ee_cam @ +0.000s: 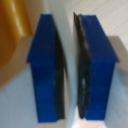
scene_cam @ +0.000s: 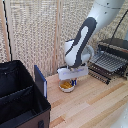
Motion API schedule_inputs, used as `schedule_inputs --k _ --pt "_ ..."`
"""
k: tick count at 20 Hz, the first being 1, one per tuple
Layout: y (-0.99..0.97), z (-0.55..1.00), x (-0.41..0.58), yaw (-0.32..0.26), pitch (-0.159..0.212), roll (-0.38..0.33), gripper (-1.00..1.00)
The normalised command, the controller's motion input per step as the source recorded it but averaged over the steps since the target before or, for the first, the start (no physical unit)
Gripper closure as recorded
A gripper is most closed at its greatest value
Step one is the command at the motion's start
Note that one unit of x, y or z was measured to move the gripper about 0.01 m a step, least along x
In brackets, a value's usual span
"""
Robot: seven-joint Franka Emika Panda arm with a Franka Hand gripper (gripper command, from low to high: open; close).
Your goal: Gently stretch your hand towards the oven tray's handle, obtaining a firm grip, and draw it cautiously out of the oven. Transition your grip to the hot dog bowl, gingerly seizing the edge, and elevate it from the surface. Hover the bowl over the tray, delicately lower it, and temper your grip, establishing the bowl's equilibrium.
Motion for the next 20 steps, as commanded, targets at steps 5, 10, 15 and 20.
schedule_inputs --k 5,10,15,20 --pt "0.12 0.51 0.125 -0.256 -0.013 0.078 1.0" --pt "0.22 0.54 0.28 -0.211 -0.035 0.015 1.0" --pt "0.25 0.7 0.42 -0.179 -0.026 -0.049 1.0" --pt "0.08 0.98 0.401 -0.198 0.014 -0.056 1.0"
